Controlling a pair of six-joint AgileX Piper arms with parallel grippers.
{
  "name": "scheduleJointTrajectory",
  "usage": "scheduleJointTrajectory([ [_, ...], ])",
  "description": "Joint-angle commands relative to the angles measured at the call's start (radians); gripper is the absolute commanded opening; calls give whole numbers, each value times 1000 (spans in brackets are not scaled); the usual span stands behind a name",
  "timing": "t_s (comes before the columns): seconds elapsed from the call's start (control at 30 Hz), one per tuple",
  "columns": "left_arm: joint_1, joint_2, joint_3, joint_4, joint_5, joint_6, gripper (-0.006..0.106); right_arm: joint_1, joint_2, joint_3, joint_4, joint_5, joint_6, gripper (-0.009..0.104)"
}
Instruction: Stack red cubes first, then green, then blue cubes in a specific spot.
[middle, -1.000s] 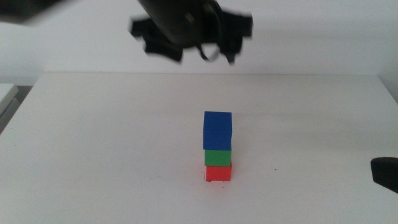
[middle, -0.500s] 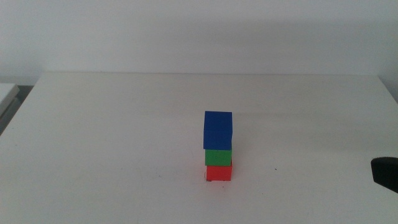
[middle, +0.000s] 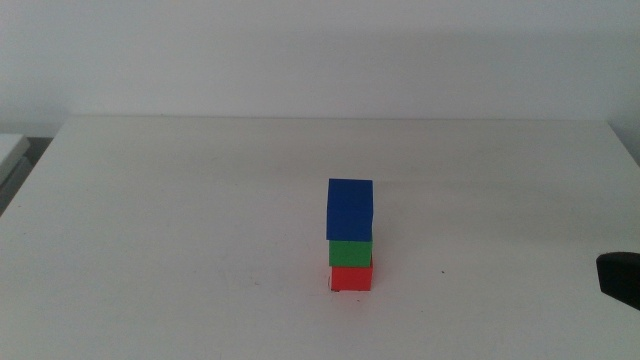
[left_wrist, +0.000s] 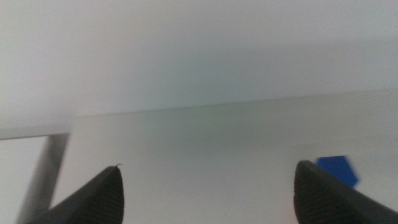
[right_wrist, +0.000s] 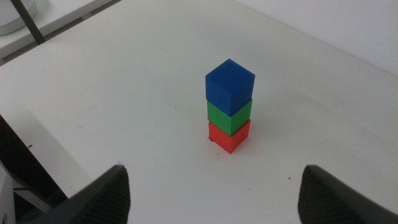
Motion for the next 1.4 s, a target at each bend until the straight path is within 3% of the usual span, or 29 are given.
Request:
scheduleJointTrajectory([
  [0.0,5,-33,5,-61,-1,-15,93,-6,-3,2,-7,-5,-11,93],
  [0.4,5,-72,5,-75,-32,-15,93,-6,-3,2,-7,-5,-11,93],
  [0.57,5,-72,5,-33,-28,-15,93,-6,-3,2,-7,-5,-11,93],
  [0.77,8,-103,88,-79,-150,-15,93,-6,-5,17,-8,-11,-11,93],
  [0.87,8,-163,219,-109,-309,-15,93,-6,-8,83,21,-90,-11,93],
  [0.93,8,-212,326,-127,-424,-15,93,-19,-13,154,45,-237,-11,93],
  [1.07,8,-341,589,-92,-553,-15,93,-142,-13,336,87,-592,-11,93],
  [1.17,8,-445,753,-58,-569,-15,93,-269,-20,443,176,-659,-11,93],
  [1.37,8,-626,1000,-55,-613,-15,93,-485,-147,614,93,-659,-11,93],
])
